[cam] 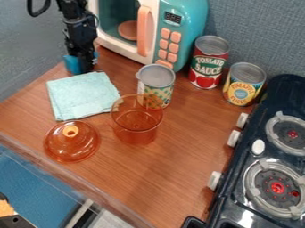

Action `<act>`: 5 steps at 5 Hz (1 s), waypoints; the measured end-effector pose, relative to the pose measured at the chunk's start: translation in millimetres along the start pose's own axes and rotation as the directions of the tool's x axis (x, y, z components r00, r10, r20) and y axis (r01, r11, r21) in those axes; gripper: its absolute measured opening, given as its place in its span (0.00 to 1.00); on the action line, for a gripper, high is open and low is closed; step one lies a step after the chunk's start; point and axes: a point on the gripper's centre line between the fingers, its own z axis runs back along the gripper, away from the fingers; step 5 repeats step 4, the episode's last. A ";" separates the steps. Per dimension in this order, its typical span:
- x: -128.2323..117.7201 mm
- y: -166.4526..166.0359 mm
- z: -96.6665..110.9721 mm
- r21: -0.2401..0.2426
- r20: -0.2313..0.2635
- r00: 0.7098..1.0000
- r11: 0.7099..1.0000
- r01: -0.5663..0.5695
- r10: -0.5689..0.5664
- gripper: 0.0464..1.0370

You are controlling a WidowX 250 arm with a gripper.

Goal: Move the blue object on the upper left of the table

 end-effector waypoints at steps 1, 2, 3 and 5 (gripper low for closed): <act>-3.2 -3.7 -0.6 0.003 -0.001 1.000 1.000 -0.007 0.007 0.91; -0.6 -5.1 12.0 0.009 0.024 1.000 1.000 -0.001 0.001 0.97; 3.5 -5.4 46.4 0.059 0.068 0.998 0.998 -0.003 -0.001 0.97; 1.0 -11.4 70.0 0.106 0.116 0.993 0.994 -0.005 -0.008 0.96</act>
